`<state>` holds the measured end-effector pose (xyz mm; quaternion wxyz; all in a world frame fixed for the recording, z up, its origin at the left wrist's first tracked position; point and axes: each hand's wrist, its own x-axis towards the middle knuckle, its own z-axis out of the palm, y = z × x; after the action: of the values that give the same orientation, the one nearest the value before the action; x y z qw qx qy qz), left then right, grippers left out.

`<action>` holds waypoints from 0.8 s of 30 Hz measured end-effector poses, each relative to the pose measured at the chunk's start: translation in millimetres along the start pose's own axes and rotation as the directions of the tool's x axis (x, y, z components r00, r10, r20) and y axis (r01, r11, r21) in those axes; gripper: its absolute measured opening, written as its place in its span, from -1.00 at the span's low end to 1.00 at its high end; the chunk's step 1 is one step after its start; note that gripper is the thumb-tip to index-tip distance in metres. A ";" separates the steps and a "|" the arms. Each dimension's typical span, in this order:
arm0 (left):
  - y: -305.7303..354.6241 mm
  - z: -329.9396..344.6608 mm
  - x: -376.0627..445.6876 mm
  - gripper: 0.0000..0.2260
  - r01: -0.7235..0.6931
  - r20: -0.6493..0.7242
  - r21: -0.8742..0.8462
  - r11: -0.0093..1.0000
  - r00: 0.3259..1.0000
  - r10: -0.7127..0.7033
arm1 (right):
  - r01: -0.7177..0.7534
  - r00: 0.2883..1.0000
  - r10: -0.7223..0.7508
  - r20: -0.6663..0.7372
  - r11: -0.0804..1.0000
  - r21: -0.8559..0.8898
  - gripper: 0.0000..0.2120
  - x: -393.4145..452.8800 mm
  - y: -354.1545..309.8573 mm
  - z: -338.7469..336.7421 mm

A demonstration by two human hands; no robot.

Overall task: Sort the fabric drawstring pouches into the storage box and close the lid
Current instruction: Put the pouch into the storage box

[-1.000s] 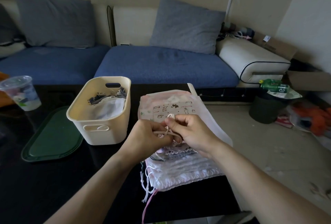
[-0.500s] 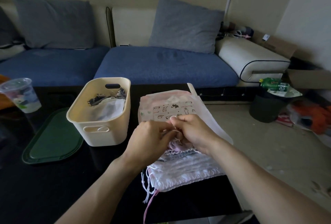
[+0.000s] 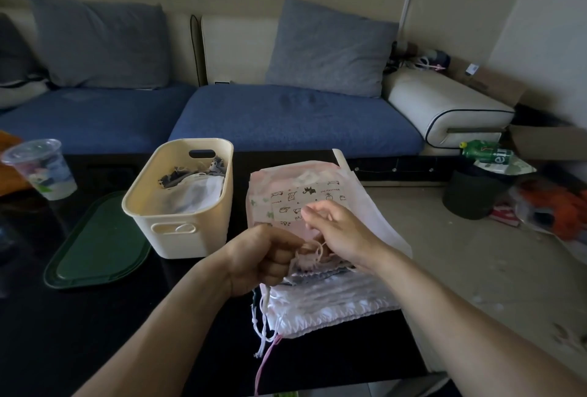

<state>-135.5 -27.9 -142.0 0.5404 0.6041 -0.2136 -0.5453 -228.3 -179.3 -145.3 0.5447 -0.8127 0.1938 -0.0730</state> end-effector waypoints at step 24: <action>2.8 0.5 2.1 -0.64 -0.147 -0.280 0.032 0.989 0.948 0.150 | 0.357 0.931 -0.365 0.027 0.887 -0.294 -0.89 -10.5 -5.6 -14.9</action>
<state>-134.3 -30.8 -140.4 0.6016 0.6607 -0.1824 -0.4103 -241.5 -186.0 -133.4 0.3919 -0.9051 0.0560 -0.1550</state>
